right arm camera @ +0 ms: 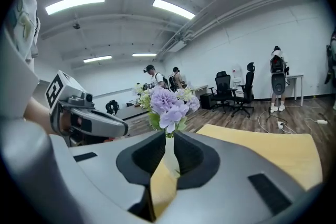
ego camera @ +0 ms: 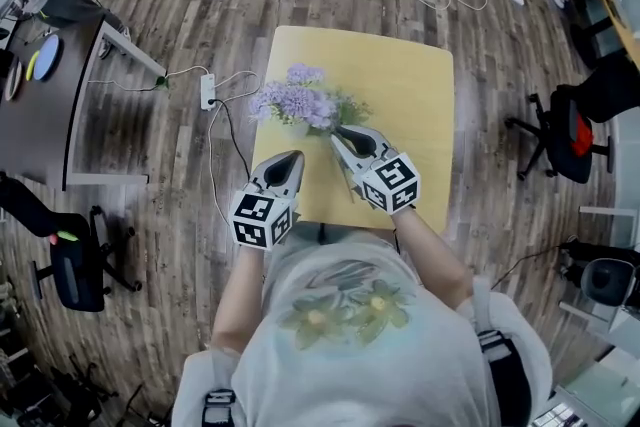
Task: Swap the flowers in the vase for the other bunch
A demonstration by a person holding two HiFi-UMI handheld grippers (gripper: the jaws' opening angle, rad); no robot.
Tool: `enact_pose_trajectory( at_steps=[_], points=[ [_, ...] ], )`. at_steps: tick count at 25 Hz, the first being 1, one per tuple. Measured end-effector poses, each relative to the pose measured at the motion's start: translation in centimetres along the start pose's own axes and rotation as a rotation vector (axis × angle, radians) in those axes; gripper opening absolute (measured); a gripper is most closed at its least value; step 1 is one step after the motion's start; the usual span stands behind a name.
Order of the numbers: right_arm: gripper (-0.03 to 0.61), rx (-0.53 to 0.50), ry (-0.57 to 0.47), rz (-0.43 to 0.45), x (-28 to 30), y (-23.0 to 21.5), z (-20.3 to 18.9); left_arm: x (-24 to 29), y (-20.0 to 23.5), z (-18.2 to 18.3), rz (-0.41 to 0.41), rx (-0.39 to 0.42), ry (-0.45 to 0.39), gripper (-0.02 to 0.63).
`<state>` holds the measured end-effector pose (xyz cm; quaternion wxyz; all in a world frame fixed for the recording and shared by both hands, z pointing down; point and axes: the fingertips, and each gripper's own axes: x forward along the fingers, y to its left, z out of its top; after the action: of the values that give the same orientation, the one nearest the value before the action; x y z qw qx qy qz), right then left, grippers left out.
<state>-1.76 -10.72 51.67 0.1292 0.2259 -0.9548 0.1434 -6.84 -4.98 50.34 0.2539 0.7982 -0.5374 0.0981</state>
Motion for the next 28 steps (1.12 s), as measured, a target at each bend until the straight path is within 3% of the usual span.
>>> enact_pose_trajectory(
  at_steps=[6,13,28],
  points=[
    [0.052,0.036,-0.025,0.015,-2.0,1.0,1.0,0.2,-1.6,0.8,-0.022,0.025,-0.027,0.017],
    [0.044,0.007,-0.043,0.005,-3.9,2.5,1.9,0.2,-3.8,2.3,-0.067,0.058,-0.058,0.018],
    [0.044,0.035,-0.027,-0.038,-5.7,3.6,0.8,0.9,-6.3,1.5,-0.126,0.084,-0.027,0.017]
  ],
)
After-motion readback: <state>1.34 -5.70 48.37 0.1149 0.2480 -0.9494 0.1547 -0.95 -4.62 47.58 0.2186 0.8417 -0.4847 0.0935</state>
